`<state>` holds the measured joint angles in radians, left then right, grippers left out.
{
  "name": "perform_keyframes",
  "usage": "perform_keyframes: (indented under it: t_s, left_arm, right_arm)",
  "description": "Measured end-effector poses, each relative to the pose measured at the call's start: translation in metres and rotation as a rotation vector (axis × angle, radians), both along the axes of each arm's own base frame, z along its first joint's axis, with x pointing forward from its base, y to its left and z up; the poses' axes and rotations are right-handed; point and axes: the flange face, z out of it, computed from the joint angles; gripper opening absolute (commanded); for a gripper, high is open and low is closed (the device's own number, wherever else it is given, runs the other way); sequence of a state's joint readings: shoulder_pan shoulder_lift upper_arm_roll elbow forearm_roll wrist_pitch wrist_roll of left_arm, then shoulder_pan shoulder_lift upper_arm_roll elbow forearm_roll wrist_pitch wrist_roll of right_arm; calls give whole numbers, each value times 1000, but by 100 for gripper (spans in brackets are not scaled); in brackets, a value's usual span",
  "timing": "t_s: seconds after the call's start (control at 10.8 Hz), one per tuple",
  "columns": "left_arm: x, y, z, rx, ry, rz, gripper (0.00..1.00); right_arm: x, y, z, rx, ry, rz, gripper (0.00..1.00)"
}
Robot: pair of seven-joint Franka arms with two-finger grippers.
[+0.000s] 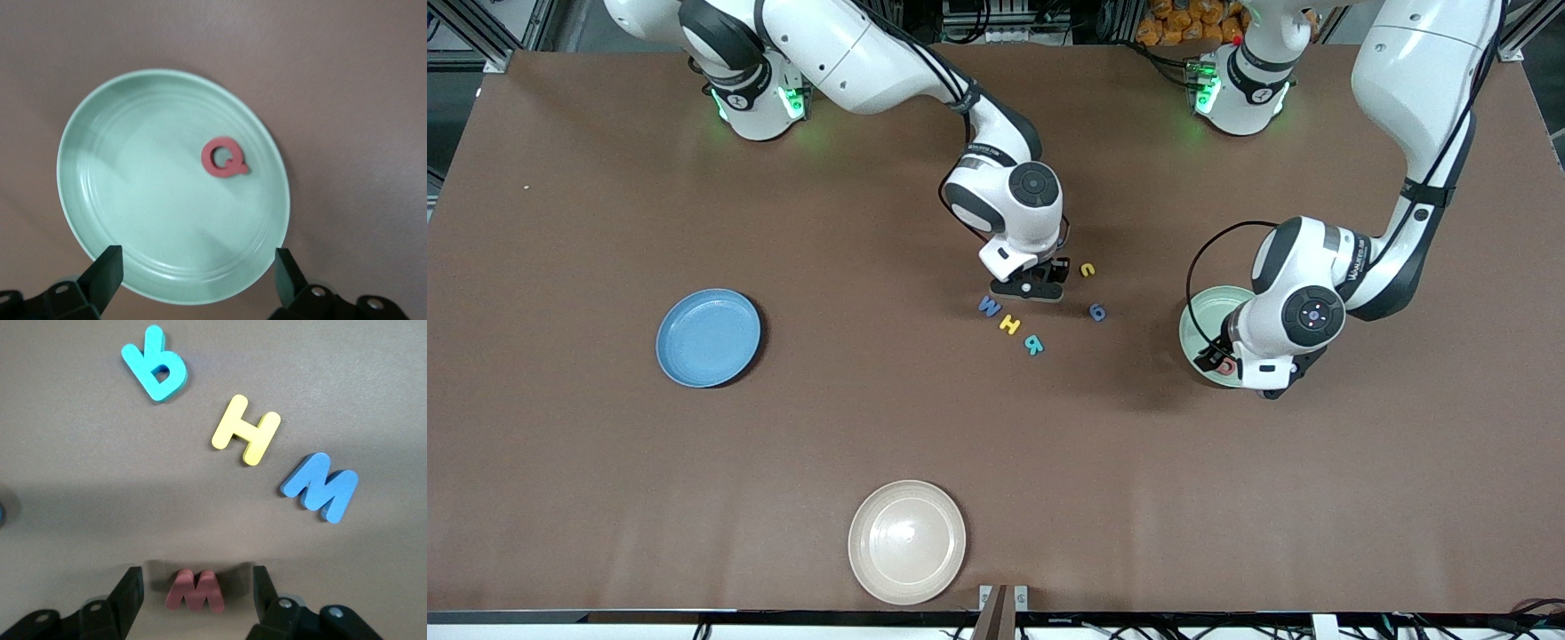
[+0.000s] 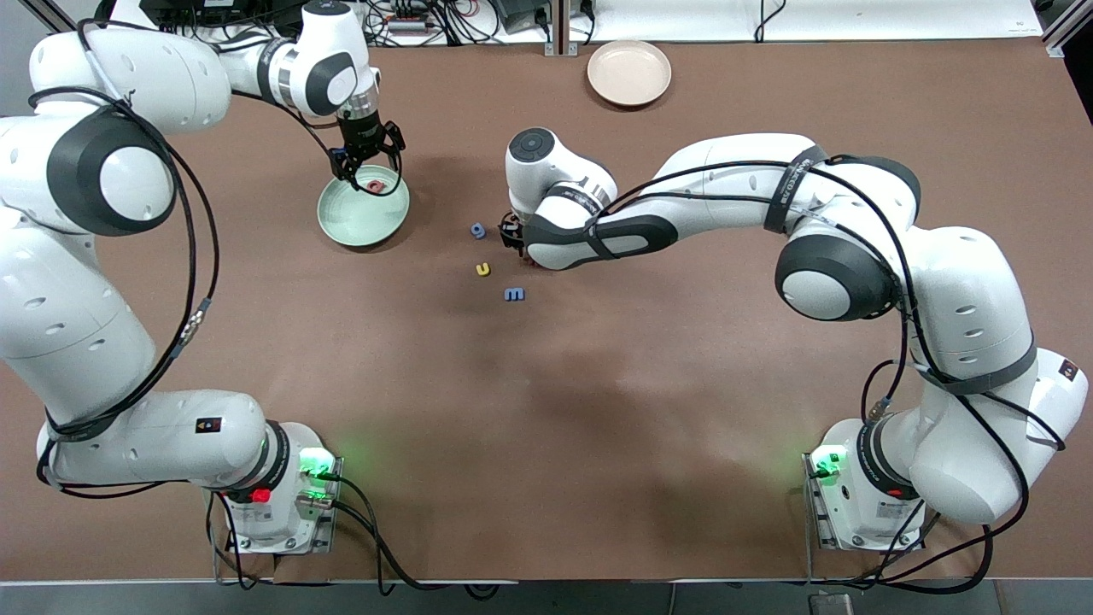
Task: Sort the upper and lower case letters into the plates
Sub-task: 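Lift the red M with the right gripper toward the blue plate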
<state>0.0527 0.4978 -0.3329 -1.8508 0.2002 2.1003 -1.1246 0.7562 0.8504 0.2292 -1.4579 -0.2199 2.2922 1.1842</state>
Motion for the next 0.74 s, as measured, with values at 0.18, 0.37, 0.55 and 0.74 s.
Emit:
perform_keyframes:
  t_s: [0.18,0.37,0.55,0.74]
  left_arm:
    - [11,0,13,-9,-33,-32,100]
    - [19,0,24,-25,-55,-90,100]
    - [30,-1,38,-34,-89,-92,100]
    - [36,-3,45,-39,-106,-92,100]
  right_arm:
    - [-3,1,-2,-4,2,-5,72]
    - [-7,3,-5,-9,6,0,69]
    - [-10,4,-8,-14,6,5,53]
    - [-11,6,-6,-11,-2,13,25]
